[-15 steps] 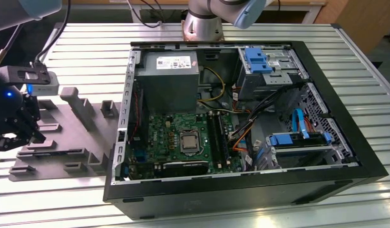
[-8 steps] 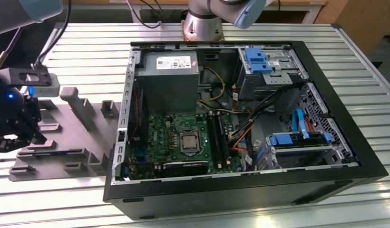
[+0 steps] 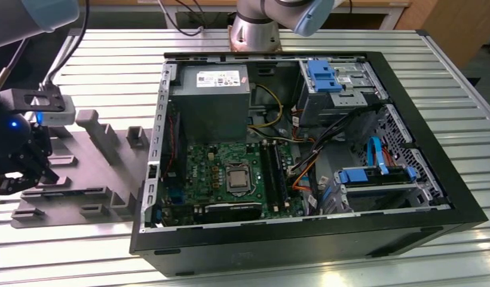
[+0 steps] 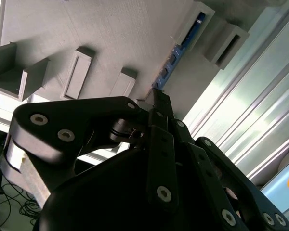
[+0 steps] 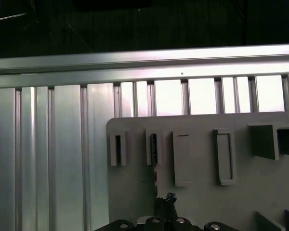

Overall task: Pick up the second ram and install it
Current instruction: 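Pick up the second ram and move it above second insertion slot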

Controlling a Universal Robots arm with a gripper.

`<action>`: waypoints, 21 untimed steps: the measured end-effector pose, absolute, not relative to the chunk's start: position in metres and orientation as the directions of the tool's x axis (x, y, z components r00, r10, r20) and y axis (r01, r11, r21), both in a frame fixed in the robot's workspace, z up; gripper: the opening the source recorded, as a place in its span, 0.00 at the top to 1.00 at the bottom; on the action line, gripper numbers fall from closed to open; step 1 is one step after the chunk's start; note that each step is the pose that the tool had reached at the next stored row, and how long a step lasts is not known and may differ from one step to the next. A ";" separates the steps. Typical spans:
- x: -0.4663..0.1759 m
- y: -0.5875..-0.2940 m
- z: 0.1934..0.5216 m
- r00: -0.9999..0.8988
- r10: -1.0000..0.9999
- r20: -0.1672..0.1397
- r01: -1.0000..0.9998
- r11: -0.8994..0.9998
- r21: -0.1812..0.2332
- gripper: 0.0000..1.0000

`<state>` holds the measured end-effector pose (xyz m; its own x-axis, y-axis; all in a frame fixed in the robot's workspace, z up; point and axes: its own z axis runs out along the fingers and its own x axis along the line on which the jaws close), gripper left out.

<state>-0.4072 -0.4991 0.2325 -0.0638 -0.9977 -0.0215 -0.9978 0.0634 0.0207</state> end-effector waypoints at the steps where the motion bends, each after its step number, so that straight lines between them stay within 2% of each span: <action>1: -0.407 -0.499 0.232 -0.064 -0.998 -0.022 -0.998 0.063 0.021 0.89; 21: -0.408 -0.501 0.222 -0.064 -0.998 -0.022 -0.998 0.063 0.021 0.89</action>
